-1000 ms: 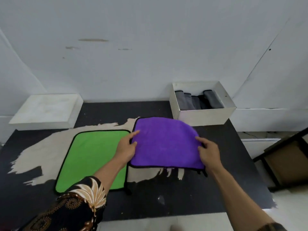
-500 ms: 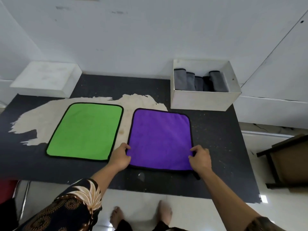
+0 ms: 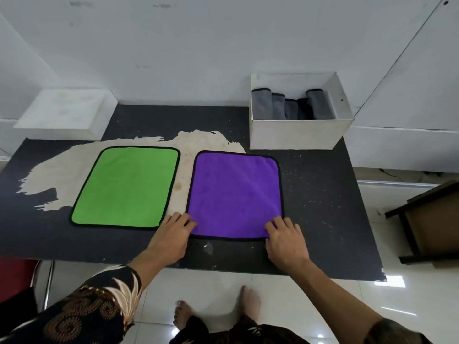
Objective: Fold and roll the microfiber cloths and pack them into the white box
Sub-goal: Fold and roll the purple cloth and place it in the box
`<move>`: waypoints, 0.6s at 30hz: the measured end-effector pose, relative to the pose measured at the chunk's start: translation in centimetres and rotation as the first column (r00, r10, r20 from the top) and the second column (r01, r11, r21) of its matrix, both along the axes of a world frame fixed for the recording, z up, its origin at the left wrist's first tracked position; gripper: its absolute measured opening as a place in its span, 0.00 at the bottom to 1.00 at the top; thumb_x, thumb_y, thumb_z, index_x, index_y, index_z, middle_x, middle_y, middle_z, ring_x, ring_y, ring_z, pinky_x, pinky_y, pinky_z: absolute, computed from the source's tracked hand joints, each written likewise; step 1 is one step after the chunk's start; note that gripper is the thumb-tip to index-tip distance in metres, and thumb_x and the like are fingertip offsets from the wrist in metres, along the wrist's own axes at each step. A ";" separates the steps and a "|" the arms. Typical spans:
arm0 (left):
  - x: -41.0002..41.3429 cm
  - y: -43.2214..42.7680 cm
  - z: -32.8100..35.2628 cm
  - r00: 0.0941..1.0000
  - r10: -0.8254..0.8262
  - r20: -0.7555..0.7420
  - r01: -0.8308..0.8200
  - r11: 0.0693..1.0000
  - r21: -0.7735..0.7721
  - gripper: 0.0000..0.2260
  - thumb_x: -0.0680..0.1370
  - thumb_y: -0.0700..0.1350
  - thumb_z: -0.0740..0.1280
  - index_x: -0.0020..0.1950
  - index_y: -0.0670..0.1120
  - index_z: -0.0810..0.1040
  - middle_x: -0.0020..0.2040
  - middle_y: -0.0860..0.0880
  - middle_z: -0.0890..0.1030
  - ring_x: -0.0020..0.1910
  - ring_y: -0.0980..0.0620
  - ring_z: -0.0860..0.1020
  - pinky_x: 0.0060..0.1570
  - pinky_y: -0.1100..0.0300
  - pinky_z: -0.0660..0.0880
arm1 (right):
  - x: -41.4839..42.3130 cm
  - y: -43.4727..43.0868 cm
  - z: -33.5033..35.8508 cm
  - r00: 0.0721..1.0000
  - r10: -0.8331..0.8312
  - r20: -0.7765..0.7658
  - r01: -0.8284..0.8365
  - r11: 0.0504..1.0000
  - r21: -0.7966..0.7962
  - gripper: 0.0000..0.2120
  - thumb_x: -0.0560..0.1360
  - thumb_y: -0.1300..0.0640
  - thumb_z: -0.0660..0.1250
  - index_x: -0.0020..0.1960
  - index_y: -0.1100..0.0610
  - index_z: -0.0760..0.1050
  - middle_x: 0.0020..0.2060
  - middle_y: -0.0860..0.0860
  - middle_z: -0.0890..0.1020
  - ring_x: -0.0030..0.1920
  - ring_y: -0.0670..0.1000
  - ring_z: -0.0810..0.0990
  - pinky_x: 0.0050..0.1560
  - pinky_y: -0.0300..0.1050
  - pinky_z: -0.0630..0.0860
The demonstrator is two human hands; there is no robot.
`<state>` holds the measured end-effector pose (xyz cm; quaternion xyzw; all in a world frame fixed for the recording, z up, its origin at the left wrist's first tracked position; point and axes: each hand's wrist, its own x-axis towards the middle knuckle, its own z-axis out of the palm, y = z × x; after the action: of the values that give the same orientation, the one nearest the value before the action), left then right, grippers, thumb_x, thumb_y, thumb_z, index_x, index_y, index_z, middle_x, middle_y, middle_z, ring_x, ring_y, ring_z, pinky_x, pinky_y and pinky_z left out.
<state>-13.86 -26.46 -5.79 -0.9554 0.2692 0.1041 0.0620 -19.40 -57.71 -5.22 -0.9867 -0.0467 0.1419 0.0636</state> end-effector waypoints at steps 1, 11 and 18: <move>0.0 -0.4 0.2 1.000 0.004 -0.014 -0.004 1.000 0.028 0.24 0.66 0.42 0.74 0.62 0.48 0.79 0.56 0.48 0.78 0.52 0.46 0.76 0.54 0.51 0.75 | 0.0 0.3 0.1 1.000 -0.001 -0.005 0.001 1.000 -0.012 0.19 0.79 0.50 0.63 0.68 0.51 0.68 0.67 0.53 0.70 0.67 0.55 0.70 0.68 0.54 0.69; -1.0 -2.5 0.8 0.993 0.120 0.013 -0.121 0.975 0.189 0.21 0.76 0.42 0.66 0.69 0.49 0.68 0.60 0.45 0.76 0.58 0.43 0.74 0.59 0.50 0.68 | -0.3 0.6 0.1 0.996 -0.038 0.083 0.043 0.998 -0.053 0.11 0.80 0.52 0.61 0.61 0.53 0.73 0.58 0.52 0.77 0.55 0.53 0.77 0.54 0.48 0.77; -2.0 -2.4 0.6 0.993 0.114 0.017 -0.115 0.980 0.161 0.20 0.70 0.41 0.70 0.62 0.46 0.76 0.60 0.44 0.75 0.57 0.43 0.73 0.61 0.49 0.67 | -1.1 -0.3 -0.5 0.996 -0.052 0.076 0.056 0.997 -0.044 0.12 0.78 0.52 0.65 0.60 0.53 0.75 0.58 0.51 0.77 0.54 0.52 0.77 0.55 0.46 0.78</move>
<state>-15.86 -28.81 -5.23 -0.9616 0.2041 0.1253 0.1343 -20.50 -57.99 -5.72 -0.9935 -0.0192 0.1041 0.0429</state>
